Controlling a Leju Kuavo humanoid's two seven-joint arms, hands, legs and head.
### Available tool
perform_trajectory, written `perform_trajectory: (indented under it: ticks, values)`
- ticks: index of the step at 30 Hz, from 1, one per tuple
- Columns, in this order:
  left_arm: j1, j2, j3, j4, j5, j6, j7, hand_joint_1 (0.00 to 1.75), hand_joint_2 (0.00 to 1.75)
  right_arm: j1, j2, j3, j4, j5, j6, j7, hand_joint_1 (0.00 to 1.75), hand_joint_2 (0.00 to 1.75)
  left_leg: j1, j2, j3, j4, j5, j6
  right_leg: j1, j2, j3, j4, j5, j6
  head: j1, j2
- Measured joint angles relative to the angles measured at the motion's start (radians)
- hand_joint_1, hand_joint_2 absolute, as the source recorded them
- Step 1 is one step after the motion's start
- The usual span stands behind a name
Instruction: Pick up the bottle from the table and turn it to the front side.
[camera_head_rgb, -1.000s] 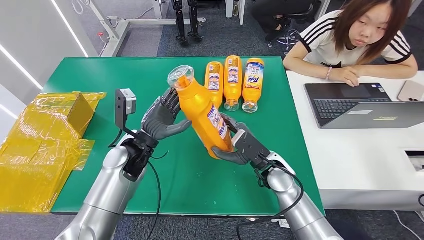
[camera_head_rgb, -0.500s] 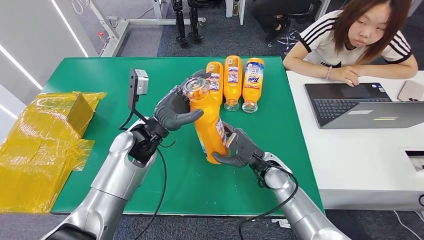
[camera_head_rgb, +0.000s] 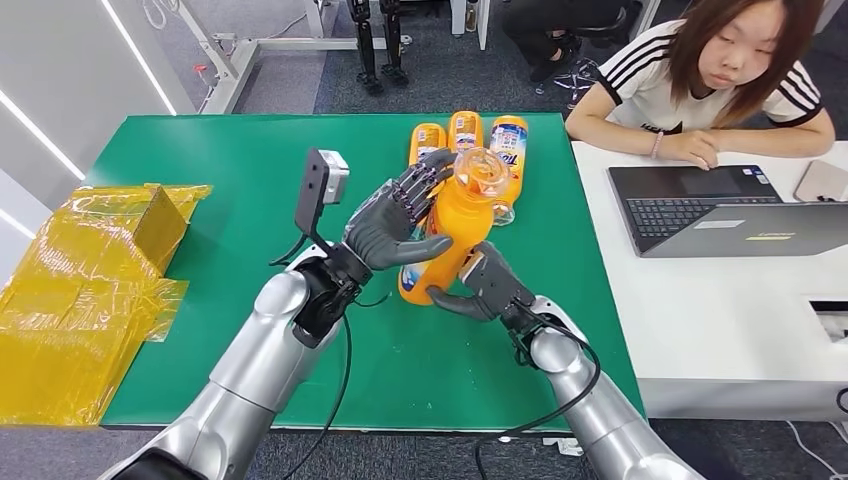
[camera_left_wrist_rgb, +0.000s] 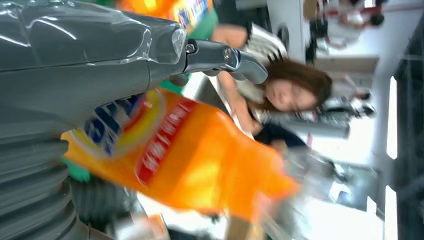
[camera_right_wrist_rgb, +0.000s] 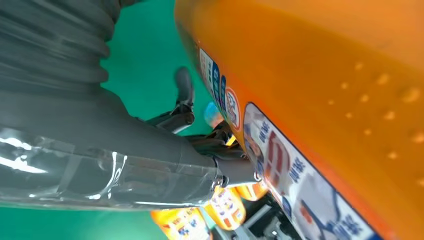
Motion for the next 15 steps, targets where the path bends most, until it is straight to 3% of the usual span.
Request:
perform_trajectory:
  ticks: [9, 12, 15]
  values:
    - [-0.053, 0.021, -0.014, 0.04, -0.407, 0.293, -0.09, 0.0, 1.75, 0.019, -0.012, -0.006, -0.054, 0.003, 0.02, 0.041, 1.71, 1.75, 0.0, 0.0, -0.001, 0.0, 0.0, 0.0, 0.0, 0.0, 0.0, 0.0, 0.0, 0.0, 0.0, 0.0]
    - [-0.072, 0.024, -0.018, 0.062, -0.427, 0.305, -0.086, 0.0, 1.75, 0.019, -0.012, -0.008, -0.053, 0.002, 0.029, 0.05, 1.64, 1.75, 0.0, 0.0, -0.001, 0.0, 0.0, 0.0, 0.0, 0.0, 0.0, 0.0, 0.0, 0.0, 0.0, 0.0]
    - [-0.085, 0.025, -0.014, 0.094, -0.39, 0.259, -0.084, 0.0, 1.75, 0.018, -0.012, -0.009, -0.05, 0.002, 0.041, 0.058, 1.64, 1.75, 0.0, 0.0, -0.001, 0.0, 0.0, 0.0, 0.0, -0.001, 0.0, 0.0, 0.0, 0.0, 0.0, 0.0]
